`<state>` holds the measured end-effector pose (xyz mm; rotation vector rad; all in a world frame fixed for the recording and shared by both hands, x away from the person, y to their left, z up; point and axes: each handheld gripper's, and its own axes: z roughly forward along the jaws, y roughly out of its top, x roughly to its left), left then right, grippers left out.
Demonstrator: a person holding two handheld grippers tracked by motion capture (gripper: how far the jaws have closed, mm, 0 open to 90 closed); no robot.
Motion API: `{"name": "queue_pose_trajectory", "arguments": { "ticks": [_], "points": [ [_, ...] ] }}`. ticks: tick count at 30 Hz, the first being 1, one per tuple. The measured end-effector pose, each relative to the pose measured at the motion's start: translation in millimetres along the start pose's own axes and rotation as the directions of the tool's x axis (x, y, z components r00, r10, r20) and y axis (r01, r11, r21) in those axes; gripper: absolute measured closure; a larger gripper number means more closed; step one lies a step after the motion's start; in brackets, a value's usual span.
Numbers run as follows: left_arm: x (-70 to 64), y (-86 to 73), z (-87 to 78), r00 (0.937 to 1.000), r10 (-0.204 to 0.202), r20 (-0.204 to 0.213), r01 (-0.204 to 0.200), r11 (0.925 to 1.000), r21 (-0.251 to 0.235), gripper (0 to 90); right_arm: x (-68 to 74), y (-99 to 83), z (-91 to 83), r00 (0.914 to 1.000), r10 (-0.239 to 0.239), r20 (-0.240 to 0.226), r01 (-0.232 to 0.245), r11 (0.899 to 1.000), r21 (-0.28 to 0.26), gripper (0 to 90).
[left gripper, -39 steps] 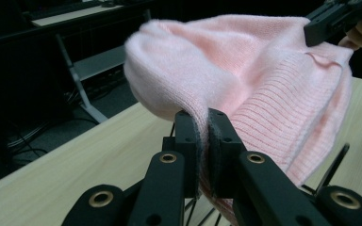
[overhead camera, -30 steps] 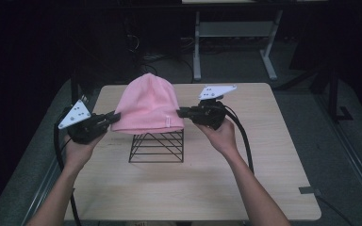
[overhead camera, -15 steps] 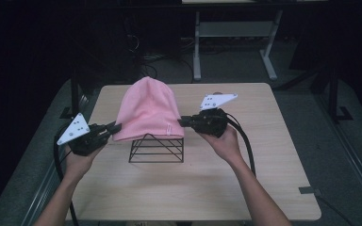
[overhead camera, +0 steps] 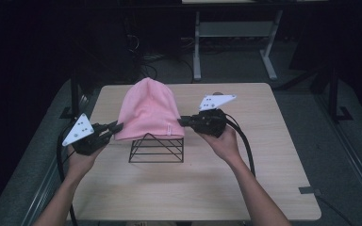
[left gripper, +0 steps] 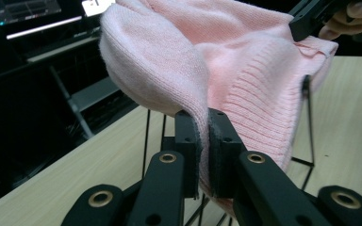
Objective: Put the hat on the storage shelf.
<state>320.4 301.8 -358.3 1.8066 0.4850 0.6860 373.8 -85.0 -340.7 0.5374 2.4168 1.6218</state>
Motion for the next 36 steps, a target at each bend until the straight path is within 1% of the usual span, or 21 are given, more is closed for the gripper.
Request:
{"name": "queue_pose_trajectory", "arguments": {
  "ticks": [1,5,8,10,13,14,15,16,17,20,22,24,26,28,30,31,32,33,34,35,36],
  "points": [
    [-1.3,-1.4,-1.9,1.0000,0.004,0.006,-0.004,0.9999,-0.010,83.6,0.0,0.0,0.0,1.0000,0.000,0.000,0.000,1.000,0.000,85.4],
    [-7.7,-8.0,-6.1,0.9996,0.015,0.023,-0.015,0.9997,-0.017,83.5,7.0,-6.4,-2.9,0.9990,-0.029,-0.034,0.029,1.000,-0.001,85.4],
    [-9.1,-10.6,-5.0,0.9993,0.024,0.028,-0.024,0.9997,-0.002,83.4,7.8,-7.4,-1.9,0.9985,-0.029,-0.047,0.029,1.000,0.010,85.4],
    [-9.0,-13.9,-3.7,0.9994,0.020,0.030,-0.020,0.9997,0.014,83.4,7.9,-8.7,1.3,0.9981,-0.033,-0.052,0.035,0.998,0.043,85.4],
    [-9.0,-18.0,-1.0,0.9991,0.030,0.028,-0.031,0.9983,0.049,83.4,8.0,-11.0,6.2,0.9984,-0.032,-0.047,0.036,0.996,0.085,85.4],
    [-9.0,-18.0,-1.0,0.9991,0.030,0.028,-0.031,0.9983,0.049,83.4,8.0,-11.0,6.2,0.9984,-0.032,-0.047,0.036,0.996,0.085,85.4],
    [-8.9,-21.5,0.7,0.9993,0.027,0.028,-0.028,0.9980,0.057,83.5,7.3,-14.3,10.7,0.9985,-0.029,-0.046,0.034,0.993,0.115,85.4],
    [-8.9,-21.5,0.7,0.9993,0.027,0.028,-0.028,0.9980,0.057,83.4,7.3,-14.3,10.7,0.9985,-0.029,-0.046,0.034,0.993,0.115,85.4],
    [-9.4,-25.4,1.9,0.9993,0.025,0.029,-0.027,0.9972,0.069,83.4,5.9,-17.9,14.1,0.9989,-0.022,-0.041,0.028,0.991,0.134,85.5],
    [-9.1,-28.7,2.5,0.9992,0.027,0.030,-0.030,0.9964,0.080,83.4,3.8,-22.6,16.7,0.9992,-0.009,-0.040,0.014,0.990,0.140,85.5],
    [-7.9,-32.4,5.6,0.9994,0.016,0.032,-0.019,0.9950,0.098,83.4,2.5,-23.5,19.1,0.9996,0.001,-0.029,0.003,0.988,0.155,85.4],
    [-8.1,-32.6,6.7,0.9994,0.019,0.029,-0.022,0.9949,0.098,83.2,0.8,-23.3,21.4,0.9995,0.002,-0.030,0.003,0.987,0.161,85.4],
    [-7.9,-32.5,9.7,0.9994,0.014,0.032,-0.017,0.9945,0.104,83.0,0.6,-23.0,22.8,0.9996,0.006,-0.026,-0.002,0.987,0.164,85.3],
    [-6.3,-32.8,17.0,0.9994,0.010,0.035,-0.014,0.9920,0.125,82.9,-0.3,-22.0,26.9,0.9997,0.012,-0.019,-0.009,0.985,0.171,85.3],
    [-5.0,-34.1,23.3,0.9996,0.003,0.028,-0.007,0.9876,0.157,82.9,-1.4,-21.3,29.6,0.9997,0.017,-0.018,-0.014,0.985,0.174,85.3],
    [-5.0,-34.1,23.3,0.9996,0.003,0.028,-0.007,0.9876,0.157,83.0,-1.4,-21.3,29.6,0.9997,0.017,-0.018,-0.014,0.985,0.174,85.3],
    [-3.4,-35.1,27.1,0.9998,0.001,0.021,-0.004,0.9847,0.174,83.0,-1.9,-21.5,31.5,0.9998,0.018,-0.010,-0.016,0.984,0.177,85.3],
    [-2.1,-35.8,29.3,0.9999,-0.006,0.010,0.004,0.9832,0.182,83.0,-5.5,-22.3,34.8,0.9998,0.018,0.013,-0.021,0.981,0.191,85.4],
    [-0.3,-36.5,30.9,0.9999,-0.012,0.002,0.012,0.9826,0.185,83.0,-5.5,-22.3,34.8,0.9998,0.018,0.013,-0.021,0.981,0.191,85.4],
    [2.8,-37.1,33.3,0.9995,-0.025,-0.020,0.029,0.9806,0.194,83.1,-9.0,-22.7,35.6,0.9992,0.025,0.033,-0.031,0.981,0.193,85.4],
    [2.8,-37.1,33.3,0.9995,-0.025,-0.020,0.029,0.9806,0.194,83.1,-9.0,-22.7,35.6,0.9992,0.025,0.033,-0.031,0.981,0.193,85.4]
  ]
}}
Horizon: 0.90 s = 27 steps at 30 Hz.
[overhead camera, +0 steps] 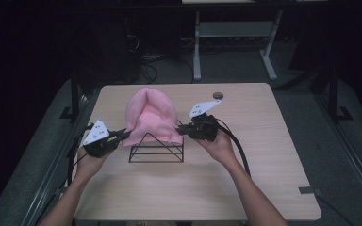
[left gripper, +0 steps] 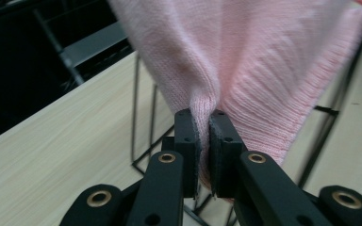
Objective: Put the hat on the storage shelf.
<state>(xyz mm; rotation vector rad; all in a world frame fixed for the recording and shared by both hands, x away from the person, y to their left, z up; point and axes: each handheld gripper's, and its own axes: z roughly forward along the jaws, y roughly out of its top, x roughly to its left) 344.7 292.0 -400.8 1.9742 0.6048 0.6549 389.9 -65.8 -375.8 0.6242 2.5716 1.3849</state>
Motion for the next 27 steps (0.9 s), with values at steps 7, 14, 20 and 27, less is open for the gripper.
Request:
{"name": "queue_pose_trajectory", "arguments": {
  "ticks": [7,14,20,27],
  "points": [
    [-5.0,-7.5,-8.4,0.9989,0.017,0.043,-0.015,0.9988,-0.047,83.0,11.6,-8.2,-8.5,0.9971,-0.060,-0.045,0.057,0.996,-0.063,85.4],
    [-11.6,-14.5,-18.5,0.9978,0.048,0.044,-0.043,0.9935,-0.105,83.0,15.0,-15.2,-9.0,0.9952,-0.064,-0.075,0.059,0.996,-0.073,85.4],
    [-20.5,-3.4,-39.1,0.9946,0.097,0.036,-0.088,0.9745,-0.207,83.0,31.5,-9.0,-28.0,0.9844,-0.157,-0.080,0.143,0.976,-0.164,85.4],
    [-24.9,-17.5,-36.8,0.9914,0.115,0.061,-0.104,0.9807,-0.165,82.9,33.9,-16.4,-18.0,0.9792,-0.173,-0.107,0.165,0.983,-0.077,85.4]
  ]
}}
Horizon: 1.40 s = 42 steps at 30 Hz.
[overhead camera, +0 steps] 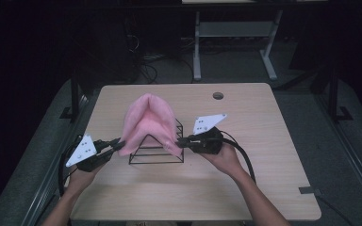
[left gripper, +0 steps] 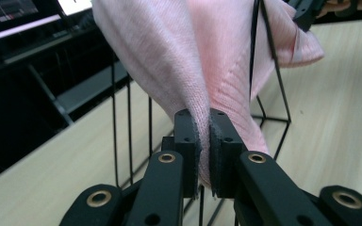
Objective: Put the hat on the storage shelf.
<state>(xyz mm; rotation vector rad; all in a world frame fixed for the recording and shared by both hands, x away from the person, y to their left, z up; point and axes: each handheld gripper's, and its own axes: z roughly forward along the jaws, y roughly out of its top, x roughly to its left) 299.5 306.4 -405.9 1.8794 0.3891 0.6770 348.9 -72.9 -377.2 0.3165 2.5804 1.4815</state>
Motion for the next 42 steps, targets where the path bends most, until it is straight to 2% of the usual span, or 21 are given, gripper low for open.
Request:
{"name": "queue_pose_trajectory", "arguments": {
  "ticks": [4,6,7,8,11,12,14,19,20,21,22,23,24,29,32,33,34,37,39,40,42],
  "points": [
    [-1.2,-6.0,6.9,0.9999,0.010,0.002,-0.010,0.9990,0.043,82.9,-3.9,-4.0,8.1,0.9999,0.009,0.011,-0.010,0.999,0.041,85.4],
    [0.7,-9.3,12.8,0.9998,0.017,-0.007,-0.017,0.9954,0.094,82.9,-9.8,-7.6,16.1,0.9991,0.026,0.034,-0.028,0.996,0.089,85.4],
    [0.7,-9.3,12.8,0.9998,0.017,-0.007,-0.017,0.9954,0.094,82.9,-9.8,-7.6,16.1,0.9991,0.026,0.034,-0.028,0.996,0.089,85.4],
    [2.4,-10.9,15.5,0.9997,0.025,-0.007,-0.024,0.9935,0.112,82.9,-13.5,-10.8,21.3,0.9983,0.036,0.045,-0.041,0.993,0.115,85.5],
    [3.9,-11.5,16.8,0.9997,0.024,-0.007,-0.023,0.9919,0.125,82.8,-15.8,-13.0,24.5,0.9977,0.052,0.044,-0.057,0.991,0.123,85.4],
    [4.1,-12.3,18.0,0.9999,0.014,-0.006,-0.013,0.9916,0.129,82.8,-17.5,-14.3,26.7,0.9974,0.055,0.046,-0.061,0.989,0.131,85.4],
    [5.2,-15.1,19.8,0.9998,0.021,0.001,-0.021,0.9862,0.164,82.8,-17.9,-15.3,27.7,0.9968,0.061,0.051,-0.068,0.987,0.147,85.5],
    [5.8,-19.9,22.3,0.9999,0.014,0.008,-0.016,0.9791,0.203,82.4,-21.0,-19.6,29.3,0.9964,0.048,0.069,-0.060,0.981,0.186,85.5],
    [5.1,-22.0,24.0,0.9997,0.023,0.008,-0.024,0.9740,0.225,82.4,-21.8,-22.1,31.5,0.9959,0.049,0.076,-0.064,0.975,0.211,85.5],
    [5.1,-22.0,24.0,0.9997,0.023,0.008,-0.024,0.9740,0.225,82.4,-21.8,-22.1,31.5,0.9959,0.049,0.076,-0.064,0.975,0.211,85.5],
    [5.9,-23.9,25.5,0.9998,0.012,0.016,-0.016,0.9689,0.247,82.3,-23.2,-22.7,32.0,0.9945,0.028,0.101,-0.052,0.970,0.238,85.5],
    [5.9,-23.9,25.5,0.9998,0.012,0.016,-0.016,0.9689,0.247,82.2,-23.2,-22.7,32.0,0.9945,0.028,0.101,-0.052,0.970,0.238,85.5],
    [5.9,-24.8,25.2,0.9997,0.010,0.023,-0.016,0.9673,0.253,82.0,-24.7,-24.5,31.4,0.9942,0.057,0.091,-0.077,0.968,0.238,85.4],
    [5.7,-29.0,23.1,0.9991,-0.002,0.042,-0.009,0.9614,0.275,81.8,-20.7,-30.7,35.9,0.9964,0.061,0.059,-0.075,0.961,0.266,85.0],
    [6.0,-29.9,22.3,0.9979,-0.005,0.065,-0.014,0.9569,0.290,81.8,-18.2,-33.5,41.2,0.9981,0.056,0.028,-0.061,0.955,0.290,84.8],
    [5.7,-31.5,22.0,0.9966,-0.026,0.079,0.001,0.9529,0.303,81.7,-17.1,-34.2,42.4,0.9980,0.059,0.022,-0.063,0.953,0.297,84.8],
    [5.8,-31.7,21.7,0.9963,-0.028,0.081,0.002,0.9514,0.308,81.5,-18.1,-35.3,43.1,0.9992,0.037,0.016,-0.040,0.951,0.305,84.7],
    [5.4,-32.4,21.5,0.9953,-0.037,0.089,0.008,0.9531,0.303,81.2,-16.6,-36.4,43.4,0.9991,0.042,0.012,-0.043,0.950,0.308,84.3],
    [4.5,-31.4,20.7,0.9942,-0.041,0.099,0.009,0.9533,0.302,77.4,-15.7,-36.2,42.7,0.9989,0.046,0.011,-0.047,0.952,0.302,83.6],
    [2.9,-28.8,19.8,0.9942,-0.055,0.093,0.026,0.9574,0.288,69.9,-14.7,-33.2,39.3,0.9991,0.042,0.008,-0.043,0.960,0.278,69.9],
    [3.5,-24.5,16.7,0.9917,-0.078,0.102,0.049,0.9641,0.261,64.5,-12.7,-28.7,35.3,0.9990,0.039,0.022,-0.044,0.969,0.243,64.1]
  ]
}}
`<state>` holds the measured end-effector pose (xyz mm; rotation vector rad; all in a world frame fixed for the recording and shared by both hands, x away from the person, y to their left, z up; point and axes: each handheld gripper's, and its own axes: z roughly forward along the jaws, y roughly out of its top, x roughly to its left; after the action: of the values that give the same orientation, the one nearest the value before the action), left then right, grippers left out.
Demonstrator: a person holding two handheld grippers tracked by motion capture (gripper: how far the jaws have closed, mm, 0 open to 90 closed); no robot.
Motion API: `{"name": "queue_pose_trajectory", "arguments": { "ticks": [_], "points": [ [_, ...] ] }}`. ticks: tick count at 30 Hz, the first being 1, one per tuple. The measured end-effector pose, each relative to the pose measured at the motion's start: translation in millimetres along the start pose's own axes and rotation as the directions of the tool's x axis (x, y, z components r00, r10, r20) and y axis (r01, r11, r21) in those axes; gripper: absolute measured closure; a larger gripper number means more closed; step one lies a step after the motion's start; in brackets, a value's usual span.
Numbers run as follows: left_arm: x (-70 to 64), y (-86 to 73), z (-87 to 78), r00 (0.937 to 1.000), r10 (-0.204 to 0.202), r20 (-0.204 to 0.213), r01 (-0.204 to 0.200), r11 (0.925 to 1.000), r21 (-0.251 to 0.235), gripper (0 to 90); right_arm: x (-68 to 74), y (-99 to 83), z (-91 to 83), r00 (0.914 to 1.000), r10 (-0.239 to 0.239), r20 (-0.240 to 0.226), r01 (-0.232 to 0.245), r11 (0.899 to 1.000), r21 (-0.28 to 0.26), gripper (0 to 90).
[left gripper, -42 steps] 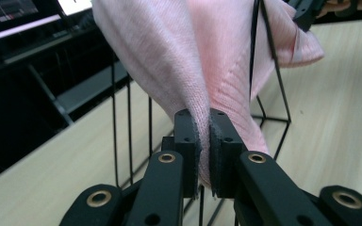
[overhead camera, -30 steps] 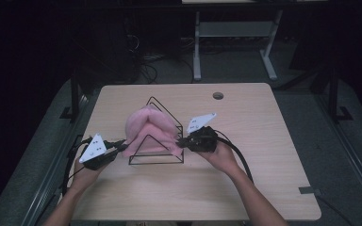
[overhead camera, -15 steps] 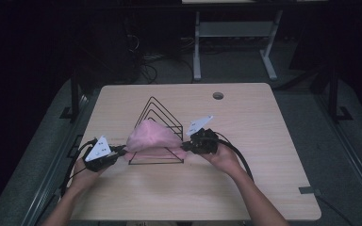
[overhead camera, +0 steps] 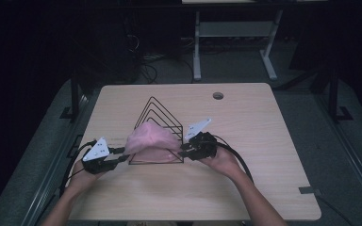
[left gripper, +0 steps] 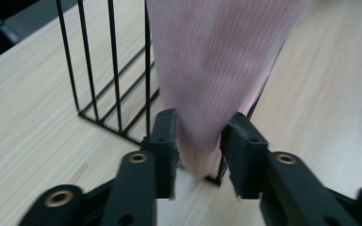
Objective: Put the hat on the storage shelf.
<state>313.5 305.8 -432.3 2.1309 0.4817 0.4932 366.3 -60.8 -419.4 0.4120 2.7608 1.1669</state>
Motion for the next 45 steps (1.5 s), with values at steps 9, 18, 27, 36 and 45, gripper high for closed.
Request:
{"name": "queue_pose_trajectory", "arguments": {
  "ticks": [9,18,27,36,45],
  "points": [
    [-8.4,31.6,-14.9,0.9990,0.042,0.017,-0.040,0.9946,-0.096,47.7,10.3,25.8,-25.8,0.9976,-0.057,0.040,0.062,0.986,-0.158,50.9],
    [-7.5,56.4,-22.2,0.9926,0.107,0.057,-0.098,0.9839,-0.150,81.7,18.8,40.6,-45.2,0.9905,-0.134,-0.028,0.124,0.965,-0.233,82.8],
    [21.5,60.0,-32.3,0.9924,-0.055,0.109,0.074,0.9811,-0.179,83.9,5.8,38.2,-51.5,0.9947,-0.080,-0.065,0.066,0.978,-0.199,84.2],
    [12.5,53.4,-19.3,0.9913,-0.031,0.128,0.046,0.9920,-0.117,64.9,11.6,38.3,-35.1,0.9954,-0.094,-0.017,0.090,0.984,-0.153,51.7],
    [0.5,78.7,-19.0,0.9913,0.069,0.112,-0.052,0.9877,-0.147,54.3,21.5,62.5,-40.6,0.9866,-0.163,0.011,0.161,0.960,-0.230,47.2]
  ]
}}
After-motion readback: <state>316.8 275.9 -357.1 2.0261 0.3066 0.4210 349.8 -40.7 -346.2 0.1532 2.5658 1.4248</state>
